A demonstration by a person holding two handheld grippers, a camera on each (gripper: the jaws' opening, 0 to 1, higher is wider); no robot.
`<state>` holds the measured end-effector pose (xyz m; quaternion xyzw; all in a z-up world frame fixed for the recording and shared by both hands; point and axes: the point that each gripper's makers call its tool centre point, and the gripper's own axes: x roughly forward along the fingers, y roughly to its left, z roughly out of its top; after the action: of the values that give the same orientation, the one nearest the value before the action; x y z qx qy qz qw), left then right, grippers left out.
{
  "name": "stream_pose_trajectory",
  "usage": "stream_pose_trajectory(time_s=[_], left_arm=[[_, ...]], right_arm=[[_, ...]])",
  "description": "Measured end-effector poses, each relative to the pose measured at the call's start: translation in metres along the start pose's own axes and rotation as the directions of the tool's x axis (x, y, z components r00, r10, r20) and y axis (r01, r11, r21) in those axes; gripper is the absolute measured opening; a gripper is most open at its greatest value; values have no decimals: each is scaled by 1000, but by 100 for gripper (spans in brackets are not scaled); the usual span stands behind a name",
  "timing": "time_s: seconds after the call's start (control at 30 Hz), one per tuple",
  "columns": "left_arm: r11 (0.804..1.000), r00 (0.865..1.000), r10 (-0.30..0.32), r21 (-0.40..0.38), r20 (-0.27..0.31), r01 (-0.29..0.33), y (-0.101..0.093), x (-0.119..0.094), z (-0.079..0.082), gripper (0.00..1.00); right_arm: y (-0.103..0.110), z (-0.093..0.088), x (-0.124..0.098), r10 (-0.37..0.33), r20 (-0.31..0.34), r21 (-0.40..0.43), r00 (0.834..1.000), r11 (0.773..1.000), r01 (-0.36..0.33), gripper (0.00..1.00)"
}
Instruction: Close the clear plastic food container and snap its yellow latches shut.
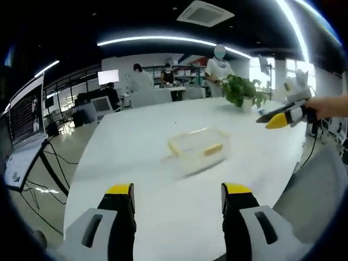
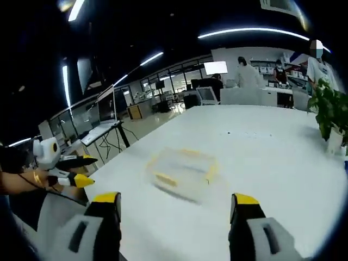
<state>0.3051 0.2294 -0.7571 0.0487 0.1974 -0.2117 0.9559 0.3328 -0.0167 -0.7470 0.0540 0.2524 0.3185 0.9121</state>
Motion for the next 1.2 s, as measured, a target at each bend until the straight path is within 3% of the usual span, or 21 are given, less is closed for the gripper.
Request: stream_pose_trajectory(time_s=[0.3,0.43,0.53,0.6,0.67,0.83,1.0,1.2], left_arm=[[999,999,10,-46,39,-8,5,-17,0,68],[1000,998,-13,24,65,12,-6,-28,0,74],[999,996,-37,7,81,37,-15,-31,-1,80],[999,997,-34,20,76,32,-15,-31,0,82],[999,996,-29,-23,89,31,-12,-31,1,82],[997,995,-13,-70,100,20,-7,-32,4,82],[998,998,-17,-51,66,20,-11,-30,-1,79],[995,996,-24,-90,83,31,-14,-31,2,79]], right_arm=[[0,-12,-34,-37,56,55,998,998,34,83],[4,-19,-48,-54,75,45,996,998,51,87],[10,-21,-54,-57,99,35,993,998,53,92],[15,-25,-55,-51,115,41,992,998,46,96],[19,-30,-54,-46,116,46,992,998,41,98],[24,-35,-52,-41,103,55,994,998,36,97],[22,-36,-49,-45,94,62,995,997,39,96],[24,-42,-48,-38,78,58,996,998,33,95]])
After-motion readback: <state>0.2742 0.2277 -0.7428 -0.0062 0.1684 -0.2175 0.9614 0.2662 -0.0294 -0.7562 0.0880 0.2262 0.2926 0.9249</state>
